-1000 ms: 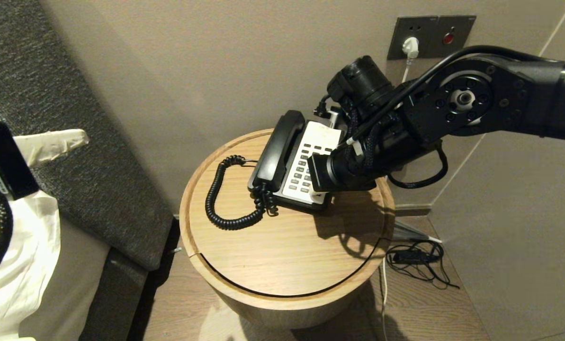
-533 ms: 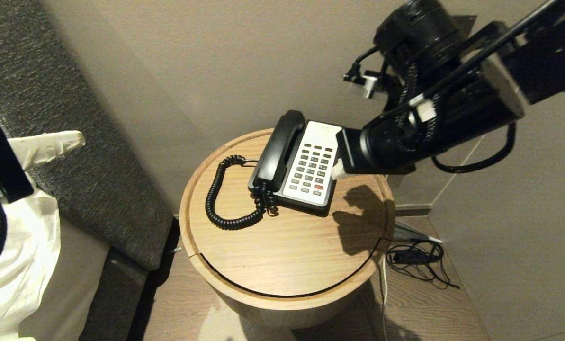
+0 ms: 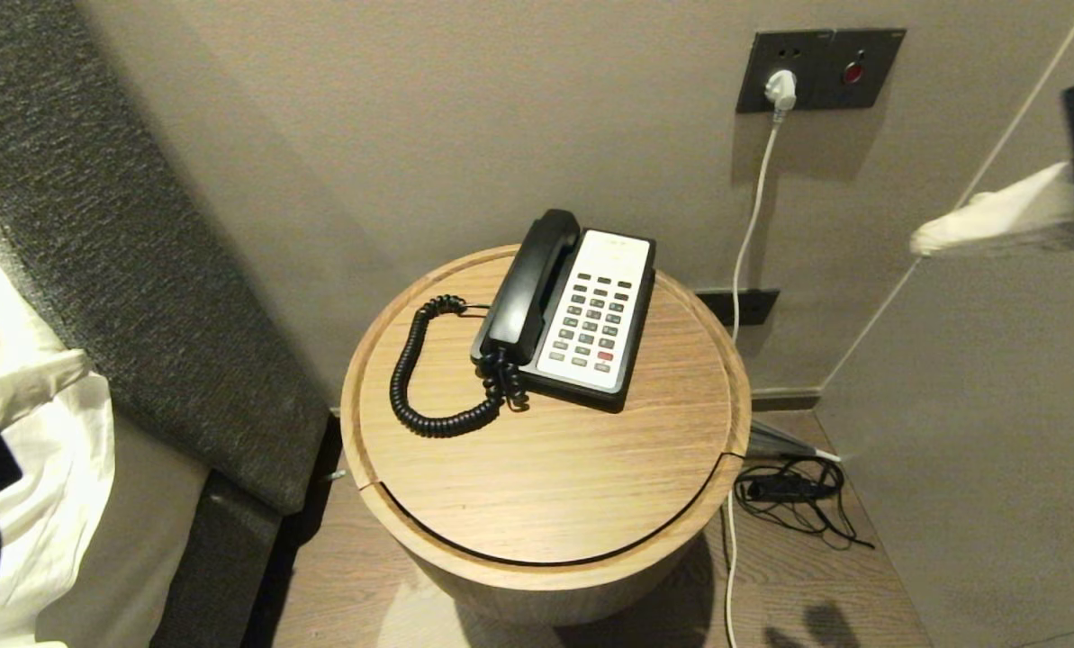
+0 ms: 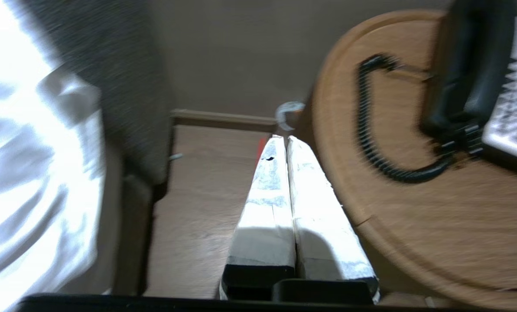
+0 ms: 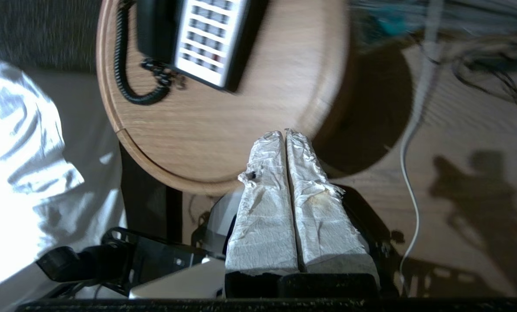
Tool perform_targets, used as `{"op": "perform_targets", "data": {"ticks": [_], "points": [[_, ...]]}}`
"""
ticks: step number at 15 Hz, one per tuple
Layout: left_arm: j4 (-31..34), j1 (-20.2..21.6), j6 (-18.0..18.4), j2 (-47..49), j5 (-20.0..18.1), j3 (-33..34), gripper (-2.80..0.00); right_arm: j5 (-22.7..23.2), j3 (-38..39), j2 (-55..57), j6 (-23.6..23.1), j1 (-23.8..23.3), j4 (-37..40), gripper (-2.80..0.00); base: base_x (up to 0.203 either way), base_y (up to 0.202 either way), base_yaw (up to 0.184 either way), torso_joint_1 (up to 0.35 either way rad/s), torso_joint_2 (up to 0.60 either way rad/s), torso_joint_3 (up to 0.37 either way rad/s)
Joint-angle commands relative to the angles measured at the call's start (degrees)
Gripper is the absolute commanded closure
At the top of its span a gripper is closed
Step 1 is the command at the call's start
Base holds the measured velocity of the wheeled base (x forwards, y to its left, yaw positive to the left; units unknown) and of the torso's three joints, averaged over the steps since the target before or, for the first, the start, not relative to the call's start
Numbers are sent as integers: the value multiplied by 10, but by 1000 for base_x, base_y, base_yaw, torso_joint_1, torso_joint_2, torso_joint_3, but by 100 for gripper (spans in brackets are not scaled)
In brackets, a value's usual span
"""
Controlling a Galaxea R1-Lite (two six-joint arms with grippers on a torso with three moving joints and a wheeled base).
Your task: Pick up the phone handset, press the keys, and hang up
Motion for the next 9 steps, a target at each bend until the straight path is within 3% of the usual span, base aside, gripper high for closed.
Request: {"op": "perform_targets", "data": {"ticks": [1,5,9], "points": [[0,25,6,-78,2,49,0,9,77,-153,11,-62,4,0,0,0,0,0,0,0],[5,92,21,-202,16,137,0,35,218,-341,50,-153,10,0,0,0,0,0,0,0],[22,150,53,-312,15,200,0,44,316,-483,110,-207,56,0,0,0,0,0,0,0]]}}
